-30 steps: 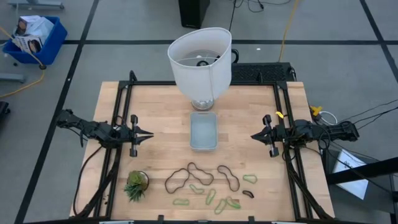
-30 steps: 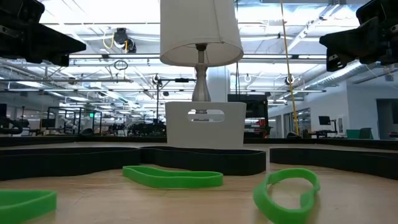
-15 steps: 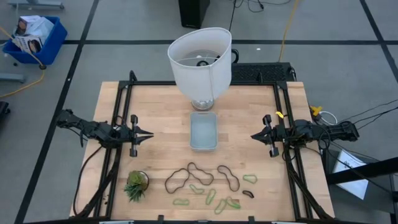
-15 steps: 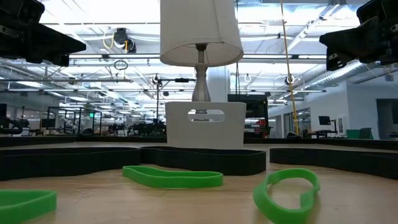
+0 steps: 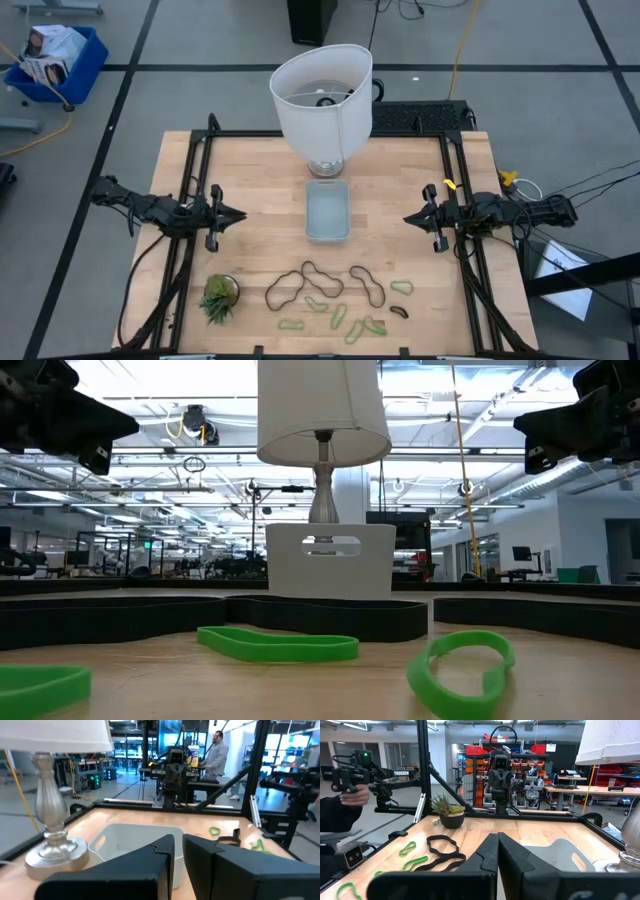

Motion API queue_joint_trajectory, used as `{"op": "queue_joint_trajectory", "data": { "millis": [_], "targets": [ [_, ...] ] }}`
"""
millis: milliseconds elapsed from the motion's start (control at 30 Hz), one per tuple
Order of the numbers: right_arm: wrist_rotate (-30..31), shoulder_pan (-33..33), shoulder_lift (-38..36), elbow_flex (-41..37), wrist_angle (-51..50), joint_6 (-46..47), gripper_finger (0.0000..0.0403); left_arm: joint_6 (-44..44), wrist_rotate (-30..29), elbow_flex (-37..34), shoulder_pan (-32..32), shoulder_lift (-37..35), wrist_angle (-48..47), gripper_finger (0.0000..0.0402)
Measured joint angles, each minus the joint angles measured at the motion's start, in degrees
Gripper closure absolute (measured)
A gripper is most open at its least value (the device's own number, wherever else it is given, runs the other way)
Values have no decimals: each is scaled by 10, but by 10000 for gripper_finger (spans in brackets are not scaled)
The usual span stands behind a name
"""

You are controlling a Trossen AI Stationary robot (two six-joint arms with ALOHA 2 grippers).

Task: Pick and place rubber bands into bin
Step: Put the black rubber band into the gray bin

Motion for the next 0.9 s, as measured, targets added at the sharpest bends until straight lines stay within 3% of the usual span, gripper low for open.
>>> {"op": "queue_joint_trajectory", "data": {
  "millis": [200,367,467,600,900],
  "targets": [
    [0,0,0,0,0,-26,403,-21,8,0,0,6,57,355],
    [3,0,0,0,0,-58,403,-29,3,0,0,62,40,365],
    [4,0,0,0,0,-60,403,-7,5,3,0,119,41,393],
    [4,0,0,0,0,-73,403,-8,6,44,0,212,42,396],
    [3,0,0,0,0,-150,403,-34,10,212,-2,487,43,398]
  ]
}}
